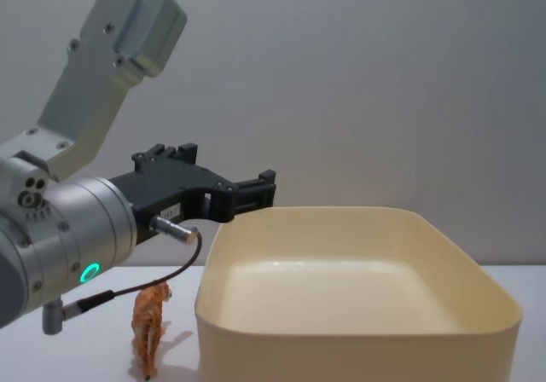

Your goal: Pick up the toy alternately with two hands and place it into the central storage box.

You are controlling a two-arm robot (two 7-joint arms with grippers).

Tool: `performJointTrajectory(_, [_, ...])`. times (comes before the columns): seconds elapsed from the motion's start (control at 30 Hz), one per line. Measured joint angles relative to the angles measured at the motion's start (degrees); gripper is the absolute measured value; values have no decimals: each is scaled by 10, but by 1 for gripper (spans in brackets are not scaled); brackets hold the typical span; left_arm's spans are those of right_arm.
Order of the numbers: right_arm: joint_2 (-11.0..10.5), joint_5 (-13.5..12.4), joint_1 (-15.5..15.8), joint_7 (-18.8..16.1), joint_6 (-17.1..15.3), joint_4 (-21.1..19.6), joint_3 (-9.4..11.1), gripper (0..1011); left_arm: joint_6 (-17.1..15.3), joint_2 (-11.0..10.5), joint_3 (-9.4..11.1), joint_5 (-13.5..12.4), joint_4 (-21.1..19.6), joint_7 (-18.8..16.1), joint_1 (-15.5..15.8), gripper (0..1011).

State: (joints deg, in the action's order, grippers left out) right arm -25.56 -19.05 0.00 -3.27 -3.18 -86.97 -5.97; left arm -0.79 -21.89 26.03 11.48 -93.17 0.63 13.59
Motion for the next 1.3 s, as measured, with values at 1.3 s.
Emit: performJointTrajectory(1.3, [76,9,-161,-155,-27,9,-49,336,0,0,0,0,0,0,0,1001])
